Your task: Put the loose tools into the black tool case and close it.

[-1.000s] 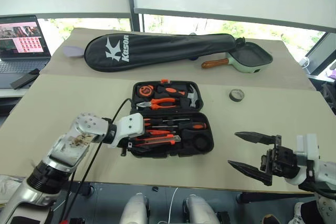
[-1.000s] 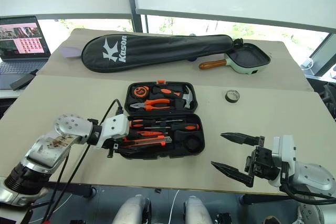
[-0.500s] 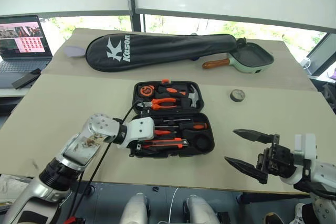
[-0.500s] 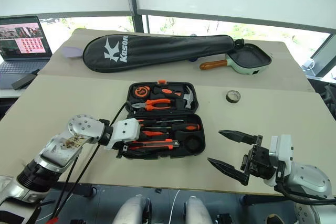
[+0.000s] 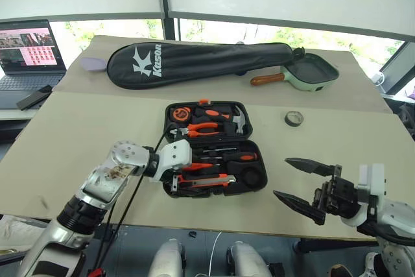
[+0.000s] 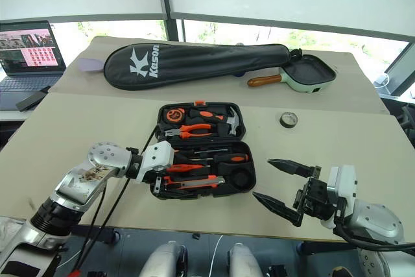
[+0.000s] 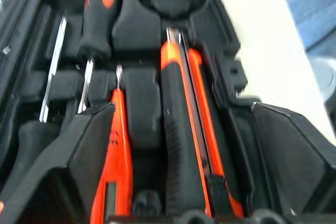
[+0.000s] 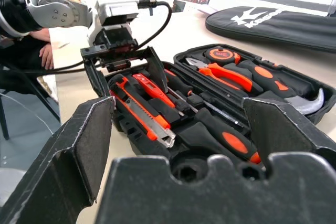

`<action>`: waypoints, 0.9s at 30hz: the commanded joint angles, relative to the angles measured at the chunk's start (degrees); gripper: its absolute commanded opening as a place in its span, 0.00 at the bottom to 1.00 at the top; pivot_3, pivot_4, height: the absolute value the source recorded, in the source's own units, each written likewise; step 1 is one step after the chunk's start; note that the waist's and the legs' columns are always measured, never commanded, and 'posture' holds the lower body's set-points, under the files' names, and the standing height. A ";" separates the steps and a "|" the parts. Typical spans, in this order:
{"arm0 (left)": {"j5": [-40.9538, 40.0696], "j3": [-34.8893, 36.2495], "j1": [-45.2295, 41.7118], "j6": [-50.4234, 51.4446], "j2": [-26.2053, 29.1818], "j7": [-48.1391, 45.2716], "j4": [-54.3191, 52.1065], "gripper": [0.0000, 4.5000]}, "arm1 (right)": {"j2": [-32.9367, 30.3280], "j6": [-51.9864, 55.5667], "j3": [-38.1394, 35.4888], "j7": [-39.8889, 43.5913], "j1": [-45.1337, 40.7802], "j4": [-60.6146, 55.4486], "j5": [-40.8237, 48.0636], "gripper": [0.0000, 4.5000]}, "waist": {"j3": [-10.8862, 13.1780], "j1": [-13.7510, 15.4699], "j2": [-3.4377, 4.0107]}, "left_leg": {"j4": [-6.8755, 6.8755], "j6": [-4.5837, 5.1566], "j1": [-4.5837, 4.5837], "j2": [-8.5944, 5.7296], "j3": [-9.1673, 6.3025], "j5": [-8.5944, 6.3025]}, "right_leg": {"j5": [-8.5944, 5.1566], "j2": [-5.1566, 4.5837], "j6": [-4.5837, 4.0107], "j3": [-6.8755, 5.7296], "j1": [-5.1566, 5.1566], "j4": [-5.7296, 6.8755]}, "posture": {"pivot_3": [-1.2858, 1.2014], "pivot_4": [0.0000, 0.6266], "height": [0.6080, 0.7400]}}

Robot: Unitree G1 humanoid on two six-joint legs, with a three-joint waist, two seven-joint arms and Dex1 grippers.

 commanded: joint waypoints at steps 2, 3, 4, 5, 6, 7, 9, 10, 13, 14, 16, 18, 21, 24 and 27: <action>-4.97 6.13 -1.54 -4.74 -1.19 -1.57 3.30 0.81 | 0.79 -1.30 -0.51 0.03 -1.47 1.15 -0.17 1.00 | 0.00 -0.01 0.00 | 0.01 0.00 0.00 0.00 -0.01 0.00 | 0.00 0.00 0.00 -0.01 0.01 0.00 | 0.52 0.24 1.00; -4.75 6.28 -1.38 -6.31 -1.37 -2.04 4.22 0.74 | 0.94 -1.36 -0.41 0.05 -1.68 1.42 -0.31 1.00 | 0.00 -0.01 0.00 | 0.02 0.00 0.00 0.00 -0.01 0.00 | 0.00 0.00 0.00 -0.01 0.02 0.00 | 0.52 0.24 1.00; -4.46 6.02 -1.02 -7.61 -1.31 -2.77 4.92 0.67 | 1.16 -1.48 -0.27 0.04 -1.81 1.66 -0.51 1.00 | 0.00 -0.01 0.00 | 0.04 0.00 -0.01 -0.01 0.00 0.00 | 0.00 -0.01 0.00 0.00 0.02 0.00 | 0.52 0.24 1.00; -4.14 5.79 -0.64 -9.25 -1.42 -3.32 5.54 0.56 | 1.39 -1.55 -0.15 -0.01 -1.94 1.84 -0.68 1.00 | 0.00 -0.01 0.00 | 0.04 0.00 0.00 -0.02 0.01 0.00 | 0.00 -0.02 0.01 0.00 0.05 -0.01 | 0.52 0.24 1.00; -3.40 5.22 -0.22 -10.31 -1.42 -3.40 6.04 0.49 | 1.63 -1.62 0.00 -0.07 -2.00 1.96 -0.87 1.00 | 0.00 0.00 0.00 | 0.05 0.00 -0.01 -0.02 0.01 0.00 | 0.00 -0.01 0.01 -0.01 0.04 -0.01 | 0.52 0.24 1.00; -2.98 4.63 0.25 -11.33 -1.39 -3.86 6.24 0.41 | 1.83 -1.68 0.12 -0.10 -2.05 2.06 -1.03 1.00 | 0.00 0.02 0.00 | 0.06 0.00 -0.01 -0.02 0.01 0.00 | 0.01 -0.01 0.01 -0.01 0.04 -0.01 | 0.52 0.24 1.00; -2.87 3.82 1.24 -12.38 -1.97 -3.98 5.91 0.25 | 2.19 -1.39 0.26 -0.20 -2.08 2.14 -1.14 1.00 | 0.00 0.02 0.00 | 0.06 0.00 -0.01 -0.02 0.01 0.00 | 0.01 -0.02 0.01 -0.01 0.04 -0.01 | 0.52 0.24 1.00; -2.22 3.03 1.90 -13.67 -1.97 -4.33 5.58 0.17 | 2.36 -1.21 0.33 -0.29 -2.05 2.10 -1.20 1.00 | 0.00 0.05 0.00 | 0.06 0.00 -0.02 -0.02 0.01 0.00 | 0.01 -0.02 0.01 -0.01 0.04 -0.01 | 0.52 0.24 1.00; 0.51 0.83 3.15 -15.78 -1.75 -3.90 5.32 0.01 | 2.63 -0.80 0.39 -0.60 -2.03 2.02 -1.19 1.00 | 0.00 0.03 0.00 | 0.10 0.00 -0.03 -0.02 0.01 0.00 | 0.02 -0.02 0.03 -0.01 0.05 -0.01 | 0.52 0.24 1.00; 1.63 0.23 3.20 -14.96 -1.81 -2.68 5.31 0.01 | 2.67 -0.70 0.43 -0.72 -1.95 1.91 -1.17 1.00 | 0.00 0.04 0.00 | 0.10 0.00 -0.02 -0.02 0.01 0.00 | 0.02 -0.02 0.02 -0.01 0.06 -0.01 | 0.52 0.24 1.00; 2.99 -0.83 3.33 -13.63 -1.88 -1.36 5.14 0.01 | 2.68 -0.66 0.53 -0.81 -1.72 1.73 -1.23 1.00 | 0.00 0.06 0.00 | 0.11 0.00 -0.02 -0.01 0.00 0.00 | 0.02 -0.01 0.02 -0.01 0.06 -0.01 | 0.52 0.24 1.00; 4.31 -2.17 3.75 -11.84 -1.83 -0.26 4.88 0.01 | 2.68 -0.67 0.69 -0.98 -1.57 1.59 -1.26 1.00 | 0.00 0.06 0.01 | 0.12 0.00 -0.01 -0.01 0.00 0.00 | 0.02 -0.02 0.03 -0.01 0.08 -0.01 | 0.52 0.24 1.00; 5.89 -4.41 4.58 -10.16 -0.90 -0.65 4.08 0.01 | 2.64 -0.65 0.88 -1.24 -1.46 1.35 -1.26 1.00 | -0.01 0.10 0.02 | 0.11 0.00 0.13 -0.02 0.00 -0.01 | 0.02 -0.03 0.04 -0.02 0.24 -0.02 | 0.52 0.24 1.00; 6.63 -5.78 4.46 -6.81 -1.15 0.42 3.79 0.01 | 2.50 -0.55 0.86 -1.32 -1.58 1.27 -1.20 1.00 | -0.06 0.09 0.10 | 0.11 0.02 0.33 -0.01 0.00 -0.02 | 0.01 -0.03 0.04 -0.02 0.45 -0.05 | 0.52 0.24 1.00; 7.50 -7.64 3.93 -4.22 -1.22 0.43 4.26 0.01 | 2.43 -0.47 0.87 -1.28 -1.66 1.23 -1.26 1.00 | -0.17 0.16 0.26 | 0.12 0.02 0.42 -0.03 0.00 -0.03 | 0.01 -0.06 0.05 -0.03 0.56 -0.06 | 0.52 0.24 1.00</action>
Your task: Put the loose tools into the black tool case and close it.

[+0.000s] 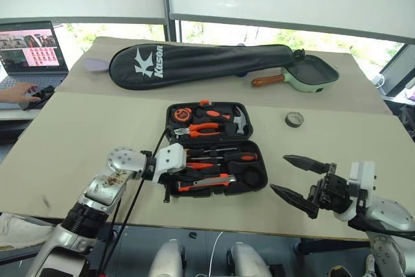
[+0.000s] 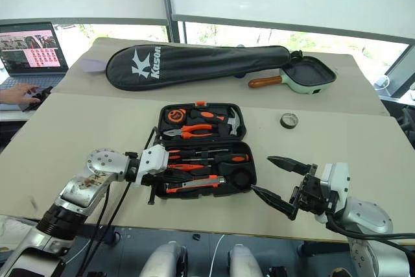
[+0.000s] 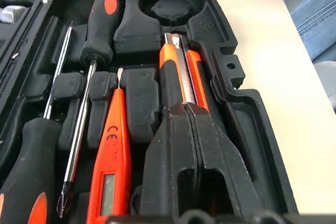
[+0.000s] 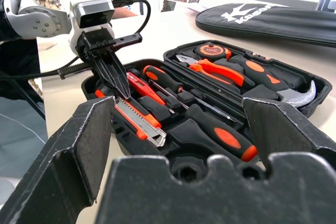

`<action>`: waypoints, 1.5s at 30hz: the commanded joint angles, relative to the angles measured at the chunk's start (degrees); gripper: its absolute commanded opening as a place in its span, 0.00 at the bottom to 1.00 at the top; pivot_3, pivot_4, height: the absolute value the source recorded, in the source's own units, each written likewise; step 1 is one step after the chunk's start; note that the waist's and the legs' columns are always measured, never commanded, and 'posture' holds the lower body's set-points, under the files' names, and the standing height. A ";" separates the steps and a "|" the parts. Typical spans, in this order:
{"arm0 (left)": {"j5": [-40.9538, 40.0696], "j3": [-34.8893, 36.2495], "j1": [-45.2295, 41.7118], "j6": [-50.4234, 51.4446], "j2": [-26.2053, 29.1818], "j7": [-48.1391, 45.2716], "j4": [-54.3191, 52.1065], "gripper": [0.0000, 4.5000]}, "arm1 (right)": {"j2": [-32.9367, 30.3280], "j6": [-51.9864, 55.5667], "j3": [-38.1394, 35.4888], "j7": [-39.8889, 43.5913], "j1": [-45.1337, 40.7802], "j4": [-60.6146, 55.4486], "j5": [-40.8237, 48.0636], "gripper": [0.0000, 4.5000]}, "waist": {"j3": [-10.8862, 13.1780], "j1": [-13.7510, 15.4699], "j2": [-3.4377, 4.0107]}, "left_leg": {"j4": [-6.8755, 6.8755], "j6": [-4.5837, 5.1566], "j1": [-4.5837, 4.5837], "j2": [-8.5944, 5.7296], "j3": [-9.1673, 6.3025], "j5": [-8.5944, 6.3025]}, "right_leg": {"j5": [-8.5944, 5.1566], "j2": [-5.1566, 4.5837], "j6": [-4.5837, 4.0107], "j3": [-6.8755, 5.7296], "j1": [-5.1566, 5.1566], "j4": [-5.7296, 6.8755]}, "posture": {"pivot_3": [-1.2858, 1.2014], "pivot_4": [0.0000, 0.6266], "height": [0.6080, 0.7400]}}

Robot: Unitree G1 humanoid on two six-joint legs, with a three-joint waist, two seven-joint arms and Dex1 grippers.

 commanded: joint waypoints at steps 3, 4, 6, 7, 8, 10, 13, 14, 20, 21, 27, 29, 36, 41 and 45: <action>4.51 -6.50 0.67 4.29 -0.28 0.13 3.08 0.01 | 0.00 -0.17 -1.01 -0.74 0.00 -1.63 0.67 1.00 | -0.21 0.02 0.23 | 0.00 0.00 0.04 -0.02 0.00 0.00 | 0.00 -0.02 0.01 0.00 0.04 -0.01 | 0.52 0.24 1.00; 4.70 -6.82 0.63 4.57 -0.43 0.25 3.48 0.01 | 0.18 -0.13 -1.35 -1.33 0.16 -1.75 0.65 1.00 | -0.29 0.05 0.31 | 0.00 0.00 0.04 -0.02 0.00 0.00 | -0.01 -0.02 0.02 0.00 0.05 -0.02 | 0.52 0.24 1.00; 4.17 -6.47 0.66 5.08 -1.03 1.06 4.02 0.01 | 0.39 -0.17 -1.96 -2.25 0.87 -2.21 0.69 1.00 | -0.42 -0.04 0.49 | 0.00 0.01 0.06 -0.05 0.00 0.00 | -0.01 -0.03 0.04 0.00 0.08 -0.03 | 0.52 0.24 1.00; 3.74 -6.09 0.70 5.80 -1.35 1.47 4.17 0.01 | 0.34 -0.25 -2.17 -2.35 1.42 -2.46 0.71 1.00 | -0.43 -0.01 0.50 | 0.00 0.01 0.05 -0.05 0.01 -0.01 | -0.01 -0.03 0.04 0.03 0.07 -0.04 | 0.52 0.24 1.00; 3.53 -5.76 0.68 5.94 -1.55 1.64 4.44 0.01 | 0.26 -0.43 -2.42 -2.32 2.24 -2.75 0.70 1.00 | -0.43 -0.02 0.50 | 0.00 0.01 0.06 -0.04 -0.01 -0.01 | -0.01 -0.02 0.04 0.01 0.07 -0.04 | 0.52 0.24 1.00; 3.67 -5.57 0.56 6.37 -1.35 1.56 5.07 0.01 | 0.07 -0.66 -2.86 -2.43 3.46 -3.08 0.80 1.00 | -0.49 -0.06 0.58 | 0.00 0.01 0.06 -0.03 -0.01 -0.01 | -0.01 -0.01 0.04 0.01 0.07 -0.03 | 0.52 0.24 1.00; 3.57 -4.59 0.41 5.06 -1.70 1.98 6.59 0.01 | 0.08 -0.84 -3.54 -2.98 4.20 -3.24 0.89 1.00 | -0.52 -0.14 0.63 | 0.00 0.02 0.09 -0.03 0.00 -0.01 | -0.01 -0.01 0.04 0.03 0.08 -0.03 | 0.52 0.24 1.00; 2.74 -3.61 0.49 2.58 -2.29 1.73 7.05 0.01 | 0.14 -0.91 -3.88 -3.14 4.45 -3.31 0.91 1.00 | -0.52 -0.16 0.64 | 0.00 0.02 0.14 -0.02 0.00 -0.01 | -0.02 -0.01 0.03 0.04 0.11 -0.03 | 0.52 0.24 1.00; -13.92 11.82 0.58 1.11 -5.68 1.02 0.81 0.25 | 1.93 -4.59 -14.42 -2.23 10.84 0.37 2.78 1.00 | -0.43 0.06 0.58 | 0.04 0.02 -0.14 0.01 -0.05 0.00 | -0.03 0.00 0.02 0.04 -0.13 -0.02 | 0.52 0.24 1.00; -14.53 13.81 0.35 0.55 -5.44 1.98 0.58 0.33 | 2.34 -5.45 -16.41 -2.46 11.51 1.91 2.56 1.00 | -0.41 0.06 0.53 | 0.09 0.03 -0.30 -0.01 -0.12 0.00 | -0.04 -0.03 0.05 -0.05 -0.19 -0.02 | 0.52 0.24 1.00; -20.74 25.39 2.55 -0.63 -3.64 3.57 0.22 0.82 | 5.58 -11.53 -21.47 -4.52 13.95 10.46 -2.16 1.00 | -0.41 -0.57 0.57 | 0.01 0.03 -0.10 0.00 -0.11 -0.01 | -0.04 -0.03 0.05 0.02 -0.07 -0.09 | 0.52 0.24 1.00; -23.52 29.22 5.39 0.80 -1.64 2.44 0.26 0.96 | 5.80 -10.47 -21.73 -6.00 14.30 11.68 -2.64 1.00 | -0.41 -1.18 0.57 | -0.02 0.03 -0.08 0.02 -0.11 -0.02 | -0.06 -0.01 0.02 0.03 -0.08 -0.08 | 0.52 0.24 1.00; -26.71 33.28 9.55 2.56 1.57 1.09 2.19 0.99 | -5.81 5.87 -15.30 -14.23 1.17 12.74 -5.96 1.00 | -0.35 -1.94 0.59 | -0.26 0.06 0.13 0.01 -0.16 0.02 | -0.06 -0.15 0.01 0.20 -0.06 -0.08 | 0.52 0.24 1.00; -28.30 30.64 9.27 6.94 2.27 1.01 -0.15 0.99 | -17.87 19.50 1.73 -13.73 -24.21 25.45 -16.33 1.00 | -0.12 -2.09 0.50 | -0.25 0.12 0.29 0.01 0.01 0.07 | 0.01 -0.15 -0.12 0.27 -0.08 -0.11 | 0.52 0.24 1.00; -26.65 29.34 7.73 6.17 1.77 1.90 0.05 0.99 | -19.30 18.93 24.48 -8.82 -49.22 41.80 -36.94 1.00 | -0.05 -2.19 0.50 | -0.34 0.13 -0.03 0.03 0.10 0.08 | 0.04 0.01 -0.13 0.28 -0.44 -0.07 | 0.52 0.24 1.00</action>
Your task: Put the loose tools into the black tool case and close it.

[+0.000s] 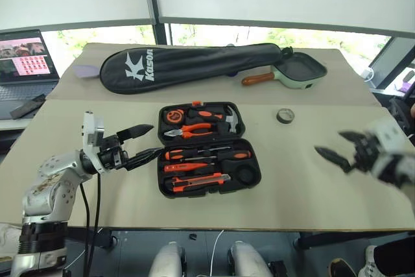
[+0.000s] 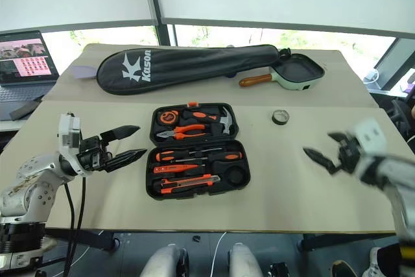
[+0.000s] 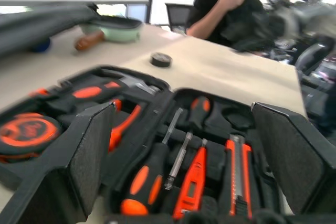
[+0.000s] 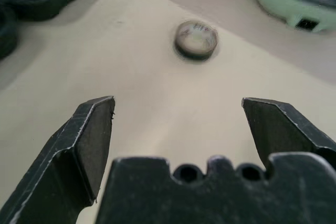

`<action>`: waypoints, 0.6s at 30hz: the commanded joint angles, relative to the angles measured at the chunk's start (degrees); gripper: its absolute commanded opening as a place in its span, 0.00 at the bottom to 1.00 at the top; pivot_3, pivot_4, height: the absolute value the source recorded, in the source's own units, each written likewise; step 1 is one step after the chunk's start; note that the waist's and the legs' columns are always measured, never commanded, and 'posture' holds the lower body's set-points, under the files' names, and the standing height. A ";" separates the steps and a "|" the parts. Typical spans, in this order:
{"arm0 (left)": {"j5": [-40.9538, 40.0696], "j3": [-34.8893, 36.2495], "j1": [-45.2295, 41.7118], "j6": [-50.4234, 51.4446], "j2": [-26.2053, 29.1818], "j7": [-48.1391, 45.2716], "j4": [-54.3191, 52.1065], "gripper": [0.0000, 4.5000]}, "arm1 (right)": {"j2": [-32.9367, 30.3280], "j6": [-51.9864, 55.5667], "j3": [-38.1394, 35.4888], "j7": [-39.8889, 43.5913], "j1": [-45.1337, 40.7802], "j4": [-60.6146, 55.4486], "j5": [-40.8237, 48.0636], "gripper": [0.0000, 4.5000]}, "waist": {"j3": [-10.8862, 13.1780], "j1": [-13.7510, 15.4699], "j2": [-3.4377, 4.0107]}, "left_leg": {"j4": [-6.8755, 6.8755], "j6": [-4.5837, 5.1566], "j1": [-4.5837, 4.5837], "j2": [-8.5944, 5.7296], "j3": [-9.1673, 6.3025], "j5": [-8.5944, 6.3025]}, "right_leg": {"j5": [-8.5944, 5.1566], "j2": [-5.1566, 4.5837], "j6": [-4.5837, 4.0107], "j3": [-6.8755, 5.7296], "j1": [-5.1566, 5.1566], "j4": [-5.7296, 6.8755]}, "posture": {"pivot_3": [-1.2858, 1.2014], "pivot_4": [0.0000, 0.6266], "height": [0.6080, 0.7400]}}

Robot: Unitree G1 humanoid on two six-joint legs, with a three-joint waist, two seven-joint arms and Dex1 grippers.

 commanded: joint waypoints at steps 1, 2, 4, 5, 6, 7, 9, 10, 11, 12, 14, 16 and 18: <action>0.77 -0.92 -2.03 -1.25 0.54 -0.09 -1.33 0.99 | -0.78 -6.29 15.19 4.79 -13.27 11.71 -16.43 1.00 | 0.02 0.15 0.01 | -0.03 -0.02 -0.30 -0.05 0.04 0.02 | 0.00 -0.01 0.00 0.02 -0.38 0.00 | 0.52 0.24 1.00; 1.25 -1.17 -2.36 -2.21 0.51 -0.34 -1.15 0.99 | 0.40 -7.45 16.27 5.58 -16.35 15.03 -17.06 1.00 | 0.02 0.43 0.01 | -0.06 -0.02 -0.51 -0.04 0.03 0.06 | 0.02 0.02 0.00 -0.10 -0.54 0.05 | 0.52 0.24 1.00; 1.36 -1.18 -3.38 -3.36 -0.17 0.38 -1.88 0.99 | 4.37 -8.05 18.07 4.89 -24.14 24.44 -18.84 1.00 | 0.02 0.75 0.01 | -0.18 -0.03 -0.70 -0.05 0.03 0.03 | 0.00 0.00 -0.02 -0.18 -0.74 0.02 | 0.52 0.24 1.00; 1.50 -1.21 -3.81 -3.84 -0.47 0.82 -2.42 0.99 | 6.34 -7.91 18.98 5.12 -27.56 28.62 -19.86 1.00 | 0.02 0.82 0.01 | -0.19 -0.03 -0.88 -0.05 0.06 0.03 | -0.01 -0.01 -0.02 -0.16 -0.87 -0.01 | 0.52 0.24 1.00; 1.61 -1.25 -4.10 -4.27 -0.77 1.33 -2.94 0.99 | 8.39 -8.41 19.62 4.74 -30.65 32.76 -20.84 1.00 | 0.02 0.77 0.01 | -0.19 -0.05 -1.23 -0.08 0.10 0.04 | 0.00 -0.06 -0.01 -0.12 -1.24 0.02 | 0.52 0.24 1.00; 1.65 -1.26 -4.21 -4.50 -0.98 1.73 -3.28 0.99 | 10.09 -8.27 19.80 4.28 -33.01 36.23 -21.40 1.00 | 0.02 0.69 0.01 | -0.15 -0.08 -1.56 -0.12 0.06 0.06 | 0.02 -0.10 0.02 -0.15 -1.54 0.08 | 0.52 0.24 1.00; 1.56 -1.26 -3.79 -4.49 -1.19 2.44 -4.18 0.99 | 13.11 -8.05 19.77 3.73 -36.75 42.20 -22.10 1.00 | 0.02 0.62 0.01 | -0.10 -0.16 -1.61 -0.13 0.10 0.11 | 0.05 -0.15 0.06 -0.13 -1.55 0.09 | 0.52 0.24 1.00; 1.54 -1.24 -3.35 -4.37 -1.28 2.75 -4.69 0.99 | 14.53 -7.65 19.66 4.00 -38.25 44.77 -22.23 1.00 | 0.02 0.57 0.01 | -0.10 -0.15 -1.63 -0.12 0.10 0.10 | 0.06 -0.16 0.09 -0.13 -1.54 0.10 | 0.52 0.24 1.00; 1.52 -1.20 -2.79 -4.25 -1.34 2.99 -5.24 0.99 | 15.88 -5.88 19.27 4.35 -39.72 47.28 -22.12 1.00 | 0.02 0.62 0.01 | -0.11 -0.15 -1.64 -0.12 0.13 0.10 | 0.07 -0.17 0.09 -0.13 -1.54 0.09 | 0.52 0.24 1.00; 1.55 -1.20 -2.29 -4.14 -1.35 3.19 -5.73 0.99 | 16.81 -5.35 19.04 4.72 -40.73 49.12 -22.24 1.00 | 0.02 0.64 0.01 | -0.11 -0.14 -1.65 -0.13 0.12 0.10 | 0.07 -0.18 0.10 -0.15 -1.52 0.09 | 0.52 0.24 1.00; 1.39 -1.07 -1.25 -3.93 -1.27 3.52 -6.74 0.99 | 18.07 -4.03 18.73 4.27 -42.45 52.21 -22.71 1.00 | 0.02 0.62 0.01 | -0.11 -0.13 -1.65 -0.13 0.12 0.09 | 0.07 -0.18 0.11 -0.16 -1.51 0.09 | 0.52 0.24 1.00; 1.41 -0.88 -0.87 -3.85 -1.20 3.91 -6.96 0.99 | 19.17 -2.10 17.52 2.74 -44.20 55.25 -22.36 1.00 | 0.02 0.67 0.02 | -0.11 -0.13 -1.64 -0.13 0.11 0.09 | 0.07 -0.19 0.10 -0.19 -1.52 0.09 | 0.52 0.24 1.00; 1.45 -0.83 -0.83 -3.86 -1.10 4.15 -6.95 0.99 | 19.77 -0.48 16.51 1.97 -45.44 57.50 -22.02 1.00 | 0.03 0.67 0.02 | -0.11 -0.13 -1.63 -0.15 0.11 0.09 | 0.07 -0.20 0.10 -0.19 -1.54 0.09 | 0.52 0.24 1.00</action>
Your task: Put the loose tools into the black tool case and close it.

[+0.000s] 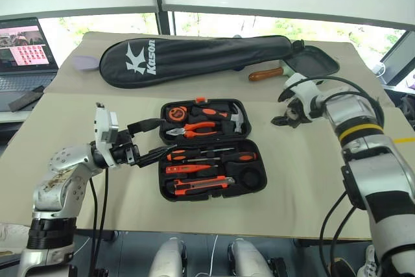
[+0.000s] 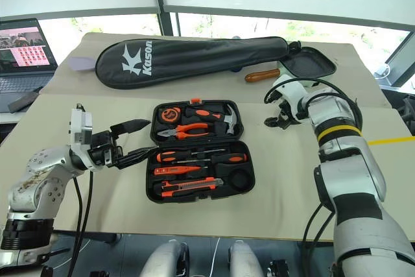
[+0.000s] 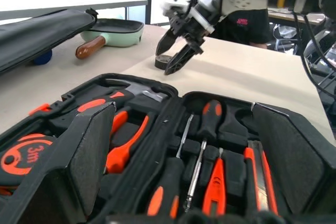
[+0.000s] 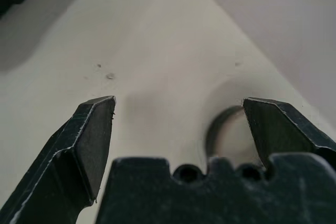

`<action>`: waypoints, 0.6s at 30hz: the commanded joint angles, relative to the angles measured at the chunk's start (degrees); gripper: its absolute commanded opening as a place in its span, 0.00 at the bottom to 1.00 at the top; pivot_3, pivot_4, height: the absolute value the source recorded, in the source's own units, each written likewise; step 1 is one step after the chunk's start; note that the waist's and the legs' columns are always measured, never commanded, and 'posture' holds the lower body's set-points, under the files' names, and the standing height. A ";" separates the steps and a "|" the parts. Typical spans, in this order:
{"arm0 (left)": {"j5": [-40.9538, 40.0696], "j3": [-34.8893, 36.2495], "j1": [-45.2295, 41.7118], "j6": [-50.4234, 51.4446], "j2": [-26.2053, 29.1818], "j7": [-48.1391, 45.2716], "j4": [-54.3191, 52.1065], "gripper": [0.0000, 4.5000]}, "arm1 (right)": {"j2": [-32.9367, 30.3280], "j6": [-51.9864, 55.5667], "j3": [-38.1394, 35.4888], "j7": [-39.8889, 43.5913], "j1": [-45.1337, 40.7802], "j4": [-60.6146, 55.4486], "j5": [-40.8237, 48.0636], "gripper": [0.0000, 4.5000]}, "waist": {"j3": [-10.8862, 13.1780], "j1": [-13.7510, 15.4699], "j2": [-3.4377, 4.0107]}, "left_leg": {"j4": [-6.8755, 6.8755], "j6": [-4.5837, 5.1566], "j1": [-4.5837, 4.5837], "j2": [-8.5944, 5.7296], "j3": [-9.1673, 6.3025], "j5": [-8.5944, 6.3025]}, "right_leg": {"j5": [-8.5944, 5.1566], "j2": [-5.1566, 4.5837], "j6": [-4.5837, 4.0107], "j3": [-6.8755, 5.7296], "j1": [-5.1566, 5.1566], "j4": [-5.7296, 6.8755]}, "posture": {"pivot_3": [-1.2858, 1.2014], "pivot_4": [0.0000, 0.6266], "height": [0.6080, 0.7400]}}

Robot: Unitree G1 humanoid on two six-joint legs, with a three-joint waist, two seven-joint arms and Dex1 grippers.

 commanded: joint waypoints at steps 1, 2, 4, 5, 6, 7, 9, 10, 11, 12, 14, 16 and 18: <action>-0.74 1.00 -0.11 -0.72 0.36 0.63 -2.03 0.99 | -0.42 3.24 -3.03 -1.99 -3.34 3.39 0.18 1.00 | 0.00 0.01 0.00 | 0.00 0.00 0.02 0.00 0.00 0.00 | 0.00 0.00 0.00 0.00 0.00 0.00 | 0.52 0.24 1.00; -0.76 1.01 -0.10 -0.72 0.40 0.75 -2.13 0.99 | -0.38 3.46 -3.23 -2.47 -3.59 3.92 -0.10 1.00 | 0.00 -0.01 0.00 | 0.00 0.00 0.05 -0.01 -0.01 0.00 | 0.00 0.00 0.00 -0.02 0.02 0.01 | 0.52 0.24 1.00; -0.74 0.99 -0.19 -0.76 0.43 0.92 -2.18 0.99 | -0.35 3.30 -3.32 -3.05 -3.73 4.54 -0.74 1.00 | 0.00 -0.15 0.00 | 0.00 -0.02 0.12 0.00 -0.01 0.02 | 0.01 0.01 -0.02 -0.02 0.06 0.05 | 0.52 0.24 1.00; -0.67 0.99 -0.22 -0.90 0.41 0.99 -2.17 0.99 | -0.36 3.17 -3.32 -3.15 -3.65 4.68 -0.93 1.00 | 0.00 -0.23 0.00 | 0.00 -0.03 0.15 0.00 -0.01 0.02 | 0.02 0.02 -0.03 -0.02 0.07 0.06 | 0.52 0.24 1.00; -0.58 0.96 -0.27 -1.00 0.41 1.05 -2.10 0.99 | -0.31 3.38 -3.41 -3.35 -3.51 4.91 -0.99 1.00 | 0.00 -0.31 0.00 | 0.00 -0.03 0.15 0.00 -0.01 0.02 | 0.02 0.02 -0.03 -0.02 0.06 0.08 | 0.52 0.24 1.00; -0.45 0.91 -0.29 -1.16 0.41 1.07 -2.05 0.99 | -0.26 3.46 -3.40 -3.88 -3.34 5.14 -1.19 1.00 | 0.00 -0.38 0.00 | 0.00 -0.04 0.15 0.00 -0.01 0.03 | 0.02 0.03 -0.03 -0.01 0.05 0.10 | 0.52 0.24 1.00; -0.18 0.65 -0.29 -1.44 0.30 1.11 -1.99 0.99 | 0.10 3.50 -4.07 -4.09 -3.17 5.34 -0.82 1.00 | 0.00 -0.44 0.00 | 0.00 -0.05 0.15 0.00 -0.01 0.03 | 0.02 0.04 -0.03 -0.01 0.05 0.11 | 0.52 0.24 1.00; -0.11 0.56 -0.29 -1.51 0.27 1.13 -1.98 0.99 | 0.24 3.44 -4.36 -4.11 -3.14 5.34 -0.68 1.00 | 0.00 -0.45 0.00 | 0.00 -0.05 0.15 0.00 -0.01 0.03 | 0.02 0.04 -0.04 -0.01 0.05 0.11 | 0.52 0.24 1.00; -0.04 0.47 -0.29 -1.59 0.23 1.12 -1.92 0.99 | 0.38 3.39 -4.57 -4.00 -3.11 5.33 -0.63 1.00 | 0.00 -0.46 0.00 | 0.00 -0.05 0.15 0.01 -0.01 0.03 | 0.02 0.04 -0.04 -0.01 0.05 0.11 | 0.52 0.24 1.00; 0.02 0.39 -0.31 -1.64 0.22 1.10 -1.83 0.99 | 0.55 3.42 -4.63 -3.82 -3.01 5.34 -0.75 1.00 | 0.00 -0.47 0.00 | 0.00 -0.05 0.15 0.01 -0.01 0.03 | 0.02 0.04 -0.04 -0.01 0.05 0.11 | 0.52 0.24 1.00; 0.24 0.01 -0.70 -1.67 0.15 1.04 -1.41 1.00 | 1.11 3.70 -5.06 -2.84 -2.38 5.67 -0.51 0.94 | 0.00 -0.54 0.00 | 0.00 -0.05 0.15 0.01 -0.01 0.03 | 0.02 0.04 -0.03 -0.01 0.05 0.12 | 0.52 0.24 1.00; 0.39 -0.28 -0.95 -1.67 0.13 1.02 -1.18 1.00 | 1.39 3.84 -5.67 -3.10 -1.98 5.92 -0.22 0.84 | 0.00 -0.58 0.00 | 0.00 -0.05 0.15 0.01 -0.01 0.03 | 0.02 0.04 -0.04 -0.01 0.05 0.12 | 0.52 0.24 1.00; 0.58 -0.51 -1.09 -1.77 0.52 0.63 -0.59 1.00 | 1.49 3.81 -6.05 -3.22 -1.87 6.10 -0.21 0.68 | 0.00 -0.62 0.00 | 0.00 -0.05 0.15 0.01 -0.02 0.03 | 0.02 0.04 -0.04 -0.01 0.05 0.12 | 0.52 0.24 1.00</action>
